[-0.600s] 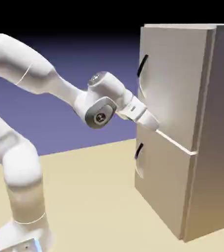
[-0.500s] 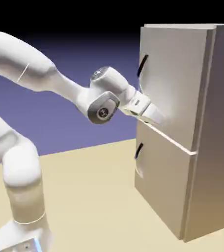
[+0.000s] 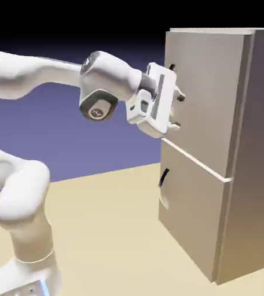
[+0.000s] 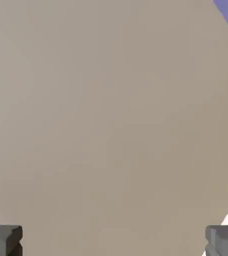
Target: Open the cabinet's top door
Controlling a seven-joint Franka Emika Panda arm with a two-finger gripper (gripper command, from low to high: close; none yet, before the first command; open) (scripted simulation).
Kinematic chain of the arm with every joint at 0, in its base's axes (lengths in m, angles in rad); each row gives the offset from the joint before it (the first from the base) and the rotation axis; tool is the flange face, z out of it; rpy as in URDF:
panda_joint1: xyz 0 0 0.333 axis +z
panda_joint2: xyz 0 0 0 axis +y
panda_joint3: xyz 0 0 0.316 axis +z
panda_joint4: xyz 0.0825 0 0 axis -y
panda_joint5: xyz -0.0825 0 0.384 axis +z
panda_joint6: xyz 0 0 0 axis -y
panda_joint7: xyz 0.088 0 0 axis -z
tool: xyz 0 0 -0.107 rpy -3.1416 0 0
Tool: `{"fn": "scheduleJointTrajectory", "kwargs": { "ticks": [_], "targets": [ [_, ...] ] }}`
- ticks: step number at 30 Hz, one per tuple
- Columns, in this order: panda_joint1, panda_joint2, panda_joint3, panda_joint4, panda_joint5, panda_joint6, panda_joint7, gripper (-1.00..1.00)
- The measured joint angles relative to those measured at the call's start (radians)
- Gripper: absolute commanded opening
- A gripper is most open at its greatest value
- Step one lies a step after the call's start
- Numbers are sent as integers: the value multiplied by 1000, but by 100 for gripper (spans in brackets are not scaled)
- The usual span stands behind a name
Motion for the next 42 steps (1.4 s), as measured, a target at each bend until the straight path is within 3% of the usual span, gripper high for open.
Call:
{"fn": "scheduleJointTrajectory", "kwargs": {
  "ticks": [33, 38, 39, 42],
  "targets": [
    [-492, -587, 691, 50, 1429, -184, 1432, 0],
    [-635, -556, 735, 142, 1520, -233, 1386, 0],
    [-671, -547, 746, 165, 1543, -245, 1375, -100],
    [-640, -555, 719, 129, 1545, -283, 1351, -100]
  ]
}}
